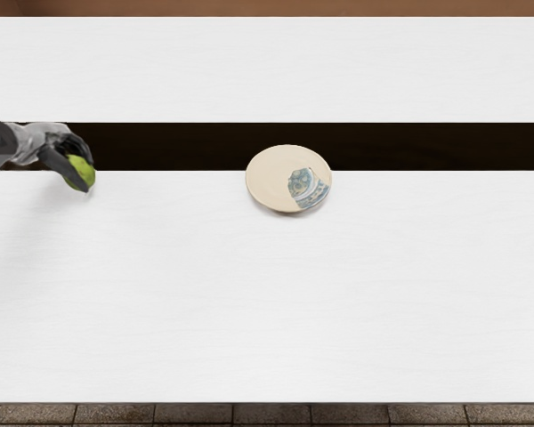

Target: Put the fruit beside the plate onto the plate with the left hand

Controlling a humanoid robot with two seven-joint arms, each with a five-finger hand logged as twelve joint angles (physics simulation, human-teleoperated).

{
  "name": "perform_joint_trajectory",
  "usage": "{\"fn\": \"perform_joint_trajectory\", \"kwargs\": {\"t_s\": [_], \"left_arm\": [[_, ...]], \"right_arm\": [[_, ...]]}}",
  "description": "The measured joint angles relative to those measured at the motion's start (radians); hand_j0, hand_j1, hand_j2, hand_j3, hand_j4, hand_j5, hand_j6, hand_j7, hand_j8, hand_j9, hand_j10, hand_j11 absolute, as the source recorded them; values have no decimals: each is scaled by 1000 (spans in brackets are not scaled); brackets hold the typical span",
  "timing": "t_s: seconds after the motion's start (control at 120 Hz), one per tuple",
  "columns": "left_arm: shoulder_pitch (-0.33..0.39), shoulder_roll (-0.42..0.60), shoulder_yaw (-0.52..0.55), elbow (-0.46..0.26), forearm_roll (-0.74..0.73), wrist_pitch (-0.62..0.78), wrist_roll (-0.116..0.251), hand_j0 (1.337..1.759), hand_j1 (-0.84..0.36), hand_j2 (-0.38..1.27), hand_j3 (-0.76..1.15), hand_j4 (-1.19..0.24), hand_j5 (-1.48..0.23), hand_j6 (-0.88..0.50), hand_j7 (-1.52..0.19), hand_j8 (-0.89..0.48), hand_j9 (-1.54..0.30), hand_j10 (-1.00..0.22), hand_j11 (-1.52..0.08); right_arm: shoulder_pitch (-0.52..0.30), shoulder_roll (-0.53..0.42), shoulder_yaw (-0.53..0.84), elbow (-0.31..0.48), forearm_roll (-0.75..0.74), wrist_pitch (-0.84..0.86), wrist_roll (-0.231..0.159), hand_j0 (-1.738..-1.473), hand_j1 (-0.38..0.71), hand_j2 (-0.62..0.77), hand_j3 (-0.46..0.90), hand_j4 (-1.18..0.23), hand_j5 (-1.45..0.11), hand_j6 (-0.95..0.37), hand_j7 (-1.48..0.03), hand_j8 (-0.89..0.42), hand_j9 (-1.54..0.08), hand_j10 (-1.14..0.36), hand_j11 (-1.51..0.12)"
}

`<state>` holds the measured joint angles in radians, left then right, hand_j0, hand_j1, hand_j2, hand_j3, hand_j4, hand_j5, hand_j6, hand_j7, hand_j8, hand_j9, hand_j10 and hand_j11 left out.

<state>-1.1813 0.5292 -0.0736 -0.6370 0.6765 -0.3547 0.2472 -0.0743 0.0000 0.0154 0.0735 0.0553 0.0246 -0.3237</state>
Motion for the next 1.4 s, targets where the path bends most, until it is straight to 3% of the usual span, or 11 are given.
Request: {"fn": "perform_joint_trajectory", "kwargs": {"t_s": [0.333,0.742,0.825,1.175,1.342,1.4], "left_arm": [[-68,-4,-1,-14,-134,-118,0,1651,-394,528,0,-802,-1225,-312,-1111,-266,-1142,-566,-1138],[-179,-51,-1,-42,-344,-256,6,1652,-360,449,0,-791,-1259,-316,-1162,-274,-1147,-633,-1142],[-189,-79,-3,-42,-371,-261,6,1652,-390,559,0,-788,-1266,-303,-1163,-294,-1141,-666,-1142],[-230,-239,-7,-57,-422,-264,8,1650,-463,723,0,-789,-1265,-298,-1180,-287,-1131,-685,-1146],[-230,-298,-8,-57,-421,-263,8,1652,-549,975,0,-806,-1233,-360,-1170,-315,-1128,-741,-1135],[-230,-321,-8,-56,-419,-262,8,1652,-569,995,0,-812,-1223,-331,-1166,-325,-1126,-770,-1131]], "right_arm": [[0,0,0,0,0,0,0,-1658,-349,0,0,-1,0,-1,0,-1,0,-1,0],[0,0,0,0,0,0,0,-1658,-349,0,0,-1,0,-1,0,-1,0,-1,0],[0,0,0,0,0,0,0,-1658,-349,0,0,-1,0,-1,0,-1,0,-1,0],[0,0,0,0,0,0,0,-1658,-349,0,0,-1,0,-1,0,-1,0,-1,0],[0,0,0,0,0,0,0,-1658,-349,0,0,-1,0,-1,0,-1,0,-1,0],[0,0,0,0,0,0,0,-1658,-349,0,0,-1,0,-1,0,-1,0,0,0]]}}
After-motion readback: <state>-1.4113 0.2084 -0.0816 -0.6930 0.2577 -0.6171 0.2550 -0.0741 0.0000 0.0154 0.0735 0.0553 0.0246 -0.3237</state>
